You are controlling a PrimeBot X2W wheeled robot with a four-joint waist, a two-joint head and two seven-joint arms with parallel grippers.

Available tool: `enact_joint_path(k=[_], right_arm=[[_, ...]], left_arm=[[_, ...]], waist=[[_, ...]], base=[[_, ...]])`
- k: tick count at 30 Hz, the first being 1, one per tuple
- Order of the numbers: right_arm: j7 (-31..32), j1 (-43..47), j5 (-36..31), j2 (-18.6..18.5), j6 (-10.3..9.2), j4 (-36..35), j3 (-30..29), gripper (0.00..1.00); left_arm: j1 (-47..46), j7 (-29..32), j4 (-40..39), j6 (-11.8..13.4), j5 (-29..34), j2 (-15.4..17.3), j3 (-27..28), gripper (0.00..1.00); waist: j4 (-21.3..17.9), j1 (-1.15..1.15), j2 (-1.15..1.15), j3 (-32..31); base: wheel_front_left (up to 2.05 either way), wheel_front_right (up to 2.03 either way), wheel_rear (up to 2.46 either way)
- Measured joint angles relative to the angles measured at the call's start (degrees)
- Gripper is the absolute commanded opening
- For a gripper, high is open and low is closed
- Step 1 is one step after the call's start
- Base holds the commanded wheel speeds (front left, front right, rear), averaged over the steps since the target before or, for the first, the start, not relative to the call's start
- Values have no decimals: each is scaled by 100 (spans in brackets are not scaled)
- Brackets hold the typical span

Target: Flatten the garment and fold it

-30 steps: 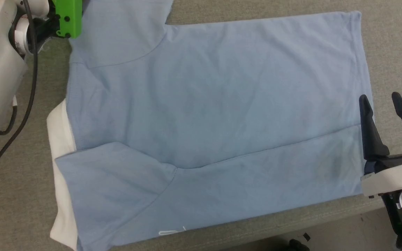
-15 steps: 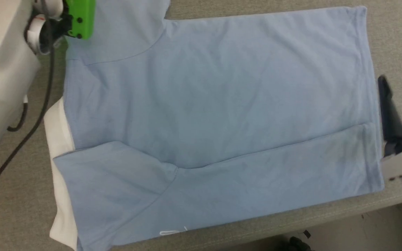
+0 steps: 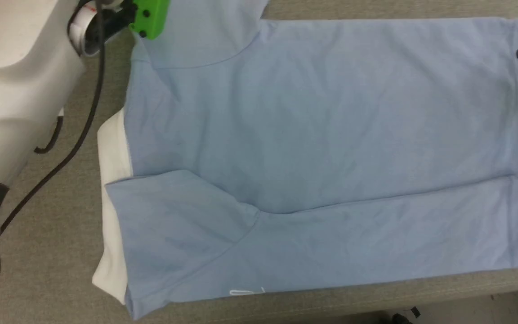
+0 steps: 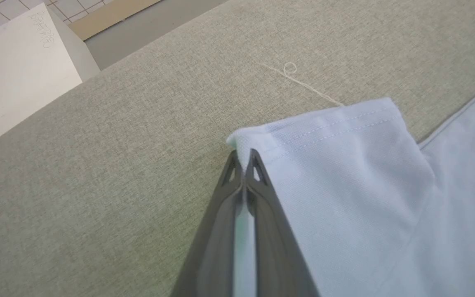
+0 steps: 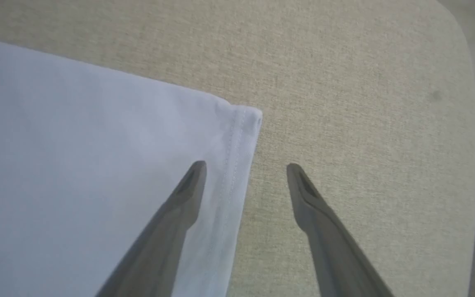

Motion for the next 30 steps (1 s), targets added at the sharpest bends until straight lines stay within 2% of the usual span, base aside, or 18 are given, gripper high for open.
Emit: enact_joint_path(k=[2,6,14,15,16,20,30], right_arm=[[94,-439,4,-219,0,505,322,100],[82,-927,-20,-413,0,1029,814,100],[-70,-1400,10,-725,-2,1486,1681,100],[-105,-1429,25,-742,-3,1512,1745,41],[-166,-1460,49,-765,-3,1537,1831,0],[-538,-1503,205,-742,-1,1667,2060,0],[-1323,-1404,832,-825,-1,1946,2160,0]], left_arm=[[-53,-7,-210,-5,30,-40,-27,0],[-116,-8,-487,-30,57,-53,-62,0],[-109,-7,-757,-10,74,45,-104,0],[-107,-7,-772,3,74,63,-109,0],[-103,-7,-790,7,74,82,-115,0],[-55,-79,-836,48,74,94,-119,0],[409,-691,-697,167,36,87,-32,0]], waist=[[113,0,0,82],[258,0,0,201],[425,-1,0,302],[428,0,0,300],[429,0,0,295],[438,0,0,243],[449,0,0,-276]], base=[[0,0,0],[0,0,0],[0,0,0],[0,0,0],[0,0,0],[0,0,0],[0,0,0]])
